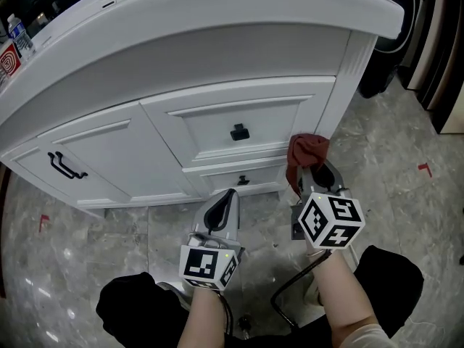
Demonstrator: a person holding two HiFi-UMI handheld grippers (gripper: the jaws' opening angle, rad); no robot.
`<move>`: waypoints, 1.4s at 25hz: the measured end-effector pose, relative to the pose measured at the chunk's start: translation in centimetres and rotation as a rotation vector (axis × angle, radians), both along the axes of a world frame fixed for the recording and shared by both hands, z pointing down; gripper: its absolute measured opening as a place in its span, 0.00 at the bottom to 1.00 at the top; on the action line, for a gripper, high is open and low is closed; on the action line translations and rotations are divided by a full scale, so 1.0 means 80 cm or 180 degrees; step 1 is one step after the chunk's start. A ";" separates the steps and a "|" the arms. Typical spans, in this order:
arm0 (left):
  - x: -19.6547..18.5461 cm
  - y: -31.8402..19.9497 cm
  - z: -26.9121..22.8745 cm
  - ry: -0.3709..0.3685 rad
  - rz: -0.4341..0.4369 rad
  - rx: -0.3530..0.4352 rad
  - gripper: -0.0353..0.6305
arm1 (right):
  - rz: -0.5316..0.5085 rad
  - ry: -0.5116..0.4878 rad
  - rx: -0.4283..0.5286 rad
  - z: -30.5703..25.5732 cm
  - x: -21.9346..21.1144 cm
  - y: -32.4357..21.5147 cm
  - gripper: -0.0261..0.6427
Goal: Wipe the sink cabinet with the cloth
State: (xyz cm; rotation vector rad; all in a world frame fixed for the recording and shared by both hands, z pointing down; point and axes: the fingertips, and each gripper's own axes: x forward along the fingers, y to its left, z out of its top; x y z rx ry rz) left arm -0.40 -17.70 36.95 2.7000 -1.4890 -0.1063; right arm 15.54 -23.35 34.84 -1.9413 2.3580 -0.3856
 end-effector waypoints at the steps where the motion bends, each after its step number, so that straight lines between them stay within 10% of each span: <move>1: -0.005 -0.001 0.008 -0.0076 -0.0029 -0.0016 0.05 | -0.0146 0.0014 0.0031 0.003 -0.021 0.002 0.16; 7: -0.065 -0.007 0.044 -0.0071 -0.0329 -0.0172 0.05 | -0.1002 0.0165 -0.0018 0.051 -0.165 0.013 0.16; 18: -0.158 -0.011 0.057 -0.0093 -0.0678 -0.0197 0.05 | -0.1586 0.0160 -0.0182 0.114 -0.310 -0.002 0.16; 35: -0.118 -0.014 0.061 0.0039 -0.0455 -0.0228 0.05 | -0.1168 0.0158 -0.0239 0.136 -0.228 -0.015 0.16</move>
